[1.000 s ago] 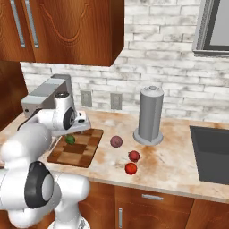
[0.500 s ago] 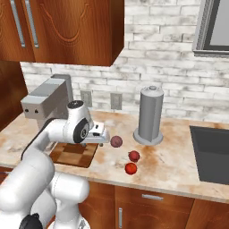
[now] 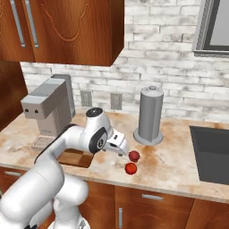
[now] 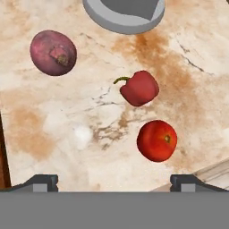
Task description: Place the avocado, onion, tomato, and bell pepper on the cutting board.
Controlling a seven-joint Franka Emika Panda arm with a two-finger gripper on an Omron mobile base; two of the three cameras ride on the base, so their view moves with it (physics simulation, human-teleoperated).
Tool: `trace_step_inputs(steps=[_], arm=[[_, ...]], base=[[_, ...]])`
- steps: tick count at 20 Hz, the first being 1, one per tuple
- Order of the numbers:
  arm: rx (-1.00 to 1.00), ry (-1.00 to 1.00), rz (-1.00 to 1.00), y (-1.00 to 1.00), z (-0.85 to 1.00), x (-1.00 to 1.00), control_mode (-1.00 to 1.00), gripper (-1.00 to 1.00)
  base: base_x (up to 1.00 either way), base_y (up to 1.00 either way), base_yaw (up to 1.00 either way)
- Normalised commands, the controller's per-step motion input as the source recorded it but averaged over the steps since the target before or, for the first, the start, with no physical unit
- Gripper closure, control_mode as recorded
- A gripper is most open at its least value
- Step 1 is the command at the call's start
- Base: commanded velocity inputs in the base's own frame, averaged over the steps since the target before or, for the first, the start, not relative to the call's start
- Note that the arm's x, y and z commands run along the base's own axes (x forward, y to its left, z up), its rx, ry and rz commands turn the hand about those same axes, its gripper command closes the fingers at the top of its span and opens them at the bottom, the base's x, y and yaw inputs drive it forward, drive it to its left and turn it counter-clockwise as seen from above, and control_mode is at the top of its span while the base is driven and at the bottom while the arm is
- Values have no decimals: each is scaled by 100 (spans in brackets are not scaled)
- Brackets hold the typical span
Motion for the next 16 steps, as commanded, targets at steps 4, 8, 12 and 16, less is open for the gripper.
trace_step_inputs(steps=[4, 8, 12, 16], arm=[[8, 6, -23, -67, 18, -5, -100, -100], [6, 1, -11, -68, 5, -12, -100, -100], [1, 0, -1, -20, -3, 0, -100, -100], [0, 0, 0, 1, -17, -8, -100, -100]], base=[[0, 0, 0], [0, 0, 0], [0, 0, 0], [0, 0, 0]])
